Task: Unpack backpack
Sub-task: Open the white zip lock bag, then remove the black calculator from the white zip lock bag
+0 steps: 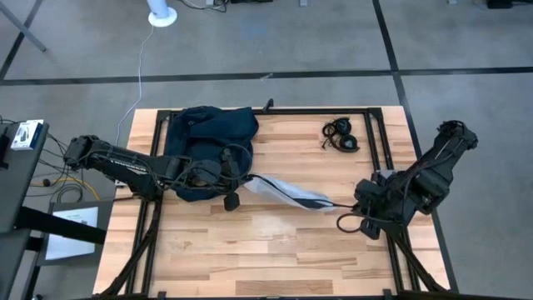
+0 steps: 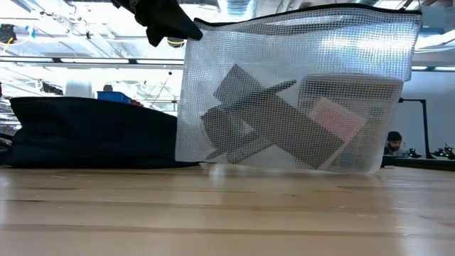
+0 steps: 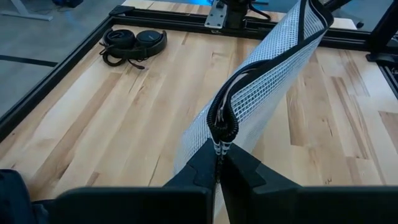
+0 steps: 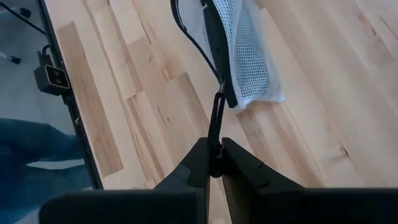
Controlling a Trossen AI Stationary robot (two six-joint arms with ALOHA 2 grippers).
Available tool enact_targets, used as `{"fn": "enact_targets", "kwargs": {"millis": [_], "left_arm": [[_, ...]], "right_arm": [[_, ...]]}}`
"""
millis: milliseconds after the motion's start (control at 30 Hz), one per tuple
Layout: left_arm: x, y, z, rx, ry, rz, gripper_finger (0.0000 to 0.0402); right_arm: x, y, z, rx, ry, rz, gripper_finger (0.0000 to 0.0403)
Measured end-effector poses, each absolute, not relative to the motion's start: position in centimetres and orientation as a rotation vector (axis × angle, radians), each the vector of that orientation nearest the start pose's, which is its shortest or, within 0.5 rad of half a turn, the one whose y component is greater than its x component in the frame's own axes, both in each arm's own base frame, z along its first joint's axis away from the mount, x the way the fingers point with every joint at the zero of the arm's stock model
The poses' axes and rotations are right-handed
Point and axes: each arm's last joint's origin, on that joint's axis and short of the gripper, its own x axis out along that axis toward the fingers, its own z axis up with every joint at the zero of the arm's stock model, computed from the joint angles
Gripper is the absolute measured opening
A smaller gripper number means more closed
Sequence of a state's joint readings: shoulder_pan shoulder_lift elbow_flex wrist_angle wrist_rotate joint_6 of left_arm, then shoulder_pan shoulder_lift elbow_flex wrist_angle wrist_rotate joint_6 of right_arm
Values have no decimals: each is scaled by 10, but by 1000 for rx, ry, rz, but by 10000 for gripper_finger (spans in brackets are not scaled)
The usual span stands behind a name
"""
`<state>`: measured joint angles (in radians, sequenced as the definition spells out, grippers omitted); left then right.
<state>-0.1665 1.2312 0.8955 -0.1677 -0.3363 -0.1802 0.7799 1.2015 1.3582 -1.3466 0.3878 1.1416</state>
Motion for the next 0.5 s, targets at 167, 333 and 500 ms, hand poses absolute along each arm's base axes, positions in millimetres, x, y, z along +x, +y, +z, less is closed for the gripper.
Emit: {"fn": "enact_targets", "kwargs": {"millis": [167,333,500], "left_arm": [[265,-35,283,-52,467,209,0],[265,-35,283,-53,467,206,0],[265,-36,282,-61,471,174,0]], "right_arm": [[147,125,359,397,1005,-274,29],[153,116,359,447,1001,-335,85],[165,108,363,465,972,-305,159]]}}
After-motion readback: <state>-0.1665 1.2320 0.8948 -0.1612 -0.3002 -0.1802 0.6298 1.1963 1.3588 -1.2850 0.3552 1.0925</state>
